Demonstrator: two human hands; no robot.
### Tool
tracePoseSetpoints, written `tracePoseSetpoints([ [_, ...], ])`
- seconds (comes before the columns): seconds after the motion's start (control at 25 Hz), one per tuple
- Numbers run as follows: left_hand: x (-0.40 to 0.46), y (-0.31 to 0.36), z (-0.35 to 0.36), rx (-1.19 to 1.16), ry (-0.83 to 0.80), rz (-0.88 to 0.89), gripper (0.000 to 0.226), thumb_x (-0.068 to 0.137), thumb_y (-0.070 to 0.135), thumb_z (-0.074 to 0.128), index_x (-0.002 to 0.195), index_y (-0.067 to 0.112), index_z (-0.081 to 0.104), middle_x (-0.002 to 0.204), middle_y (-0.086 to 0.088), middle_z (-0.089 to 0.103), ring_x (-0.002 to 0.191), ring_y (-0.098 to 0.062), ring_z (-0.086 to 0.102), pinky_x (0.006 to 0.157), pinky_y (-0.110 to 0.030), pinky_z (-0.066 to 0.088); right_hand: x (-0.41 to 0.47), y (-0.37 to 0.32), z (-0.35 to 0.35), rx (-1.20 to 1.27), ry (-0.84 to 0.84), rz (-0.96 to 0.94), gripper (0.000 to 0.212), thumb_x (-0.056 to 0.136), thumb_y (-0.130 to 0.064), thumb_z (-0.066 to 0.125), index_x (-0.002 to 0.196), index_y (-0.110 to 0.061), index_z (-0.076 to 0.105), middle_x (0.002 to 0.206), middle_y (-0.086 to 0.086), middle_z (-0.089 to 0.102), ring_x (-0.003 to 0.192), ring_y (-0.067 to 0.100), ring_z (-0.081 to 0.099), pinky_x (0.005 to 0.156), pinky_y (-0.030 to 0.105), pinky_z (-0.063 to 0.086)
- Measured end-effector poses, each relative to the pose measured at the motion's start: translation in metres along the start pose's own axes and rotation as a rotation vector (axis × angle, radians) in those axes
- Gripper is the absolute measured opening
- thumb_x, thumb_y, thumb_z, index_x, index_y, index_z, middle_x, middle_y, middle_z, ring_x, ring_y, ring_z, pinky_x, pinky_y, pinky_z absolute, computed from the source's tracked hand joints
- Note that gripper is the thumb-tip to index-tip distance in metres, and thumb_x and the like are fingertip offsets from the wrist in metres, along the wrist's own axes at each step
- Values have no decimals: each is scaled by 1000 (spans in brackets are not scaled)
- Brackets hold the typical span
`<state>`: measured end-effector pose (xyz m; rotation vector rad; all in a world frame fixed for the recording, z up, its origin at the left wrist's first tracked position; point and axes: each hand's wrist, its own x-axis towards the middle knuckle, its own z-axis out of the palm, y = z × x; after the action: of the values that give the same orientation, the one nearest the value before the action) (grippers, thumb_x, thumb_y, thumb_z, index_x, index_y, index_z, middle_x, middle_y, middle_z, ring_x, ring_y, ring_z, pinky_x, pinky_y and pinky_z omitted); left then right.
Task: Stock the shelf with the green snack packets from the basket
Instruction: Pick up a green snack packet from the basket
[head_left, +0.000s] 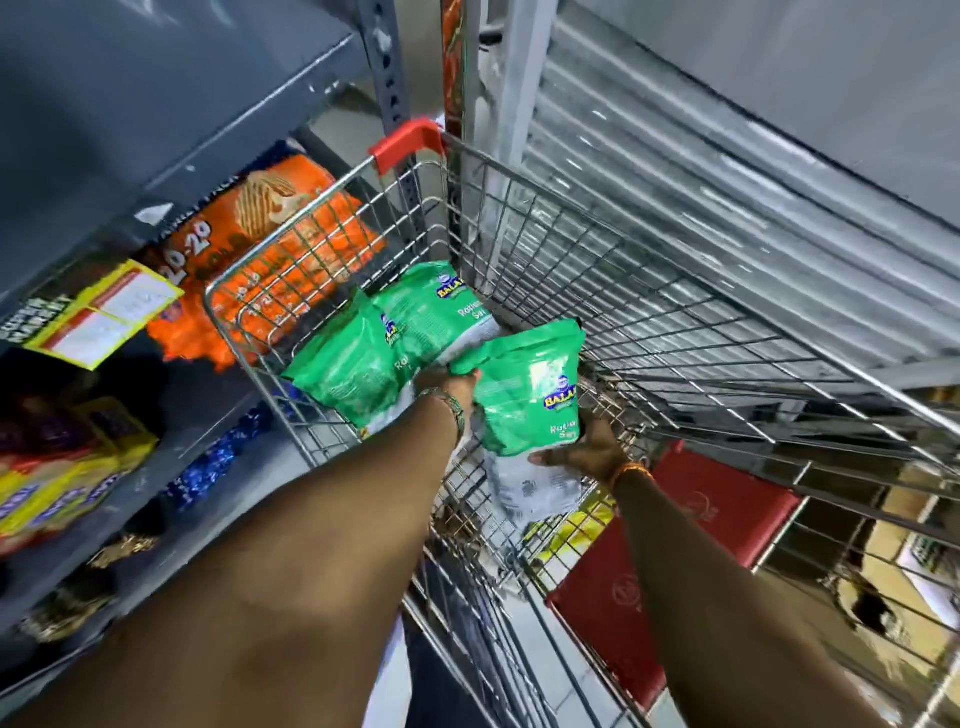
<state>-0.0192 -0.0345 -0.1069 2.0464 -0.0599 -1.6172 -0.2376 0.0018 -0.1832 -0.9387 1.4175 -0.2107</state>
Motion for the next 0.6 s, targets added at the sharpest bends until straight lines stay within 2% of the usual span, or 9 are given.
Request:
tracePoseSetpoints([
  [0.04,-17,7,-5,-61,-116,-18,53,101,17,48,150,2,34,157,-18,33,145,-31,35,112,-35,36,-11,-9,4,-43,14,-11,54,58,13,89,106,-4,72,94,-4,81,86,11,77,90,43,61],
  [0.08,-27,15,-8,-86,-101,-12,51,102,15,47,150,3,32,158,-14,31,145,-29,34,115,-37,33,-22,-21,6,-50,22,-14,54,55,8,92,105,-3,73,98,1,81,88,16,78,89,43,61],
  [0.12,-29,16,-15,-132,-104,32,45,101,12,50,144,2,40,151,-11,43,140,-25,40,112,-37,36,-32,-31,8,-47,43,-22,55,54,5,94,105,-2,74,102,5,80,91,20,78,88,42,61],
  [0.2,-73,36,-40,-152,-100,181,22,89,7,67,110,-1,64,93,-2,73,96,-12,65,83,-28,51,-58,-60,14,-25,52,-83,53,54,3,95,103,0,75,100,6,81,93,24,78,84,42,63],
  [0.24,-87,43,-54,-138,-101,292,22,78,12,77,95,-1,70,66,8,70,70,-7,65,68,-25,52,-73,-80,19,-29,59,-124,50,54,3,95,100,1,76,98,6,81,92,26,78,83,44,63],
  [0.28,-105,50,-69,-107,-92,405,20,68,17,82,83,6,75,54,13,66,57,-7,62,62,-27,52,-85,-94,22,-17,62,-172,47,54,4,95,97,2,77,95,6,81,90,26,78,81,45,64],
  [0.4,-171,82,-115,-110,-117,596,10,77,2,76,83,11,76,75,1,75,68,-12,70,70,-32,58,-125,-156,34,10,38,-338,42,57,14,89,96,6,76,89,1,82,80,14,77,71,27,63],
  [0.52,-245,124,-166,-213,-106,829,17,81,-8,69,90,6,73,82,-6,78,71,-14,74,72,-31,61,-156,-239,51,8,-29,-525,46,58,11,90,100,3,76,101,13,80,93,30,77,74,46,63],
  [0.6,-276,155,-197,-291,-94,922,17,81,-7,70,83,10,72,76,-3,78,67,-13,74,67,-30,61,-167,-299,66,-1,-41,-679,45,56,11,91,97,-3,77,100,11,81,91,23,78,75,38,63],
])
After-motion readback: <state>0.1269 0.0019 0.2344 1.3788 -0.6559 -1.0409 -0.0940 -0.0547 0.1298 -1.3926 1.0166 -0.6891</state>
